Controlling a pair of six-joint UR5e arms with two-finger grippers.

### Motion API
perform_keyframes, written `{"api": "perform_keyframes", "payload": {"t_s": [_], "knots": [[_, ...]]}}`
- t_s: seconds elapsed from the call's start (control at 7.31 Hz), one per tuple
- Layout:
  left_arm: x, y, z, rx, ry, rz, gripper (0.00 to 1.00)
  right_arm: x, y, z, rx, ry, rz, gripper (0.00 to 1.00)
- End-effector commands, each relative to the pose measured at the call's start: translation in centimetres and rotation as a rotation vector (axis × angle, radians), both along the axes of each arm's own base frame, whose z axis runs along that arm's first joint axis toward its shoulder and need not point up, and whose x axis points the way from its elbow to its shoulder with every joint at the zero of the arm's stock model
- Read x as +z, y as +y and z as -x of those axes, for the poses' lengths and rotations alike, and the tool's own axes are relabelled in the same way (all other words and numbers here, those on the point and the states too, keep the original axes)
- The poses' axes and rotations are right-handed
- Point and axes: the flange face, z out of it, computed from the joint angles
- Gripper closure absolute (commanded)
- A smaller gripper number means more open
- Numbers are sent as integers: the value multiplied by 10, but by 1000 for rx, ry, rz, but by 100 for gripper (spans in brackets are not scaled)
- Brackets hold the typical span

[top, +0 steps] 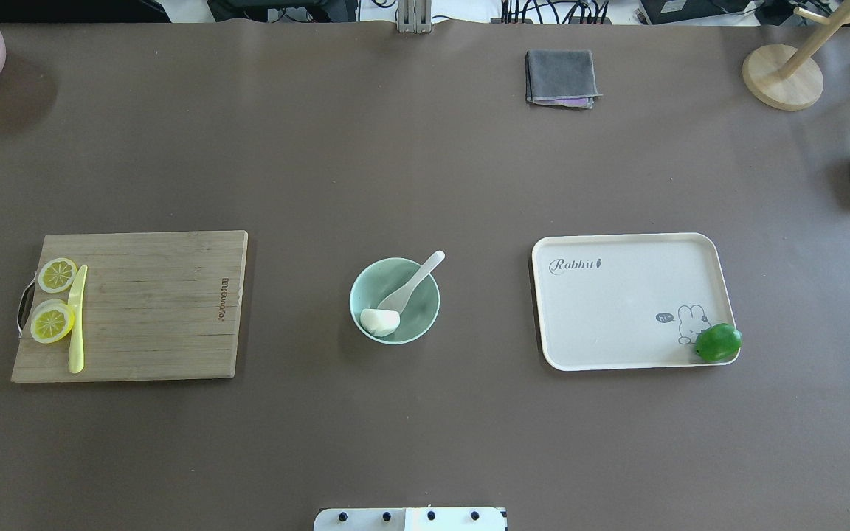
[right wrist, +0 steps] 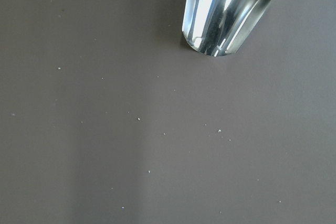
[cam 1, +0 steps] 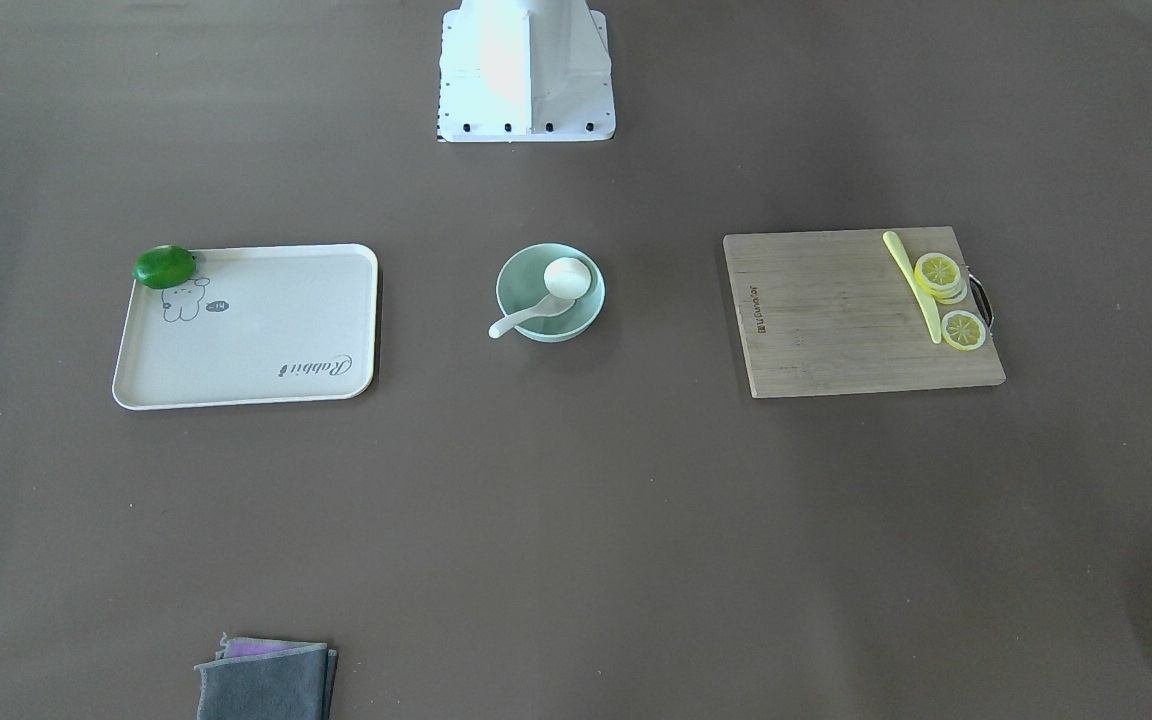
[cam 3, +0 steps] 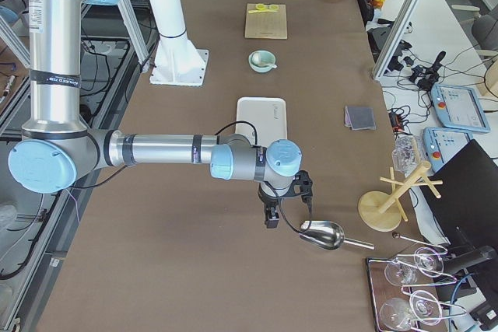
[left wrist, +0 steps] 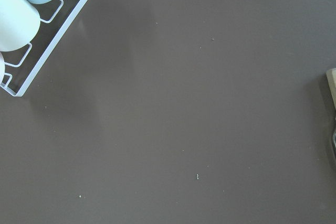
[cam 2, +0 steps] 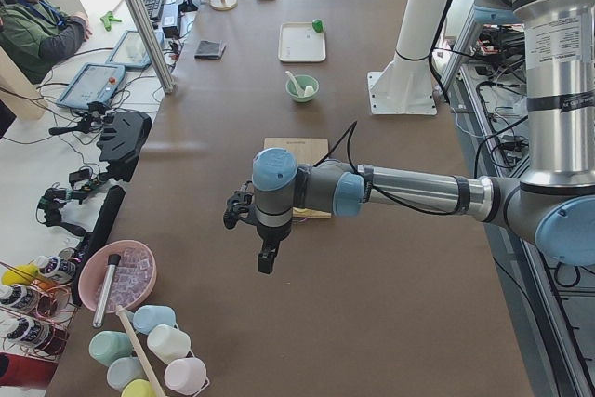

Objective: Put spoon and bun in bowl

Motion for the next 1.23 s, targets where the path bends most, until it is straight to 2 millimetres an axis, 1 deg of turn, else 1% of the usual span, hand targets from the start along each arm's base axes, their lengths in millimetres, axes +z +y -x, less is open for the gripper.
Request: {"api": "perform_keyframes", "payload": {"t_s": [0.0,1.09], "knots": [[1,2,0,-1,0,2,2,-1,0,1,-3,0,-1,0],[2,2,0,1,0,4,1,1,1,7,-15,0,2,0]]}}
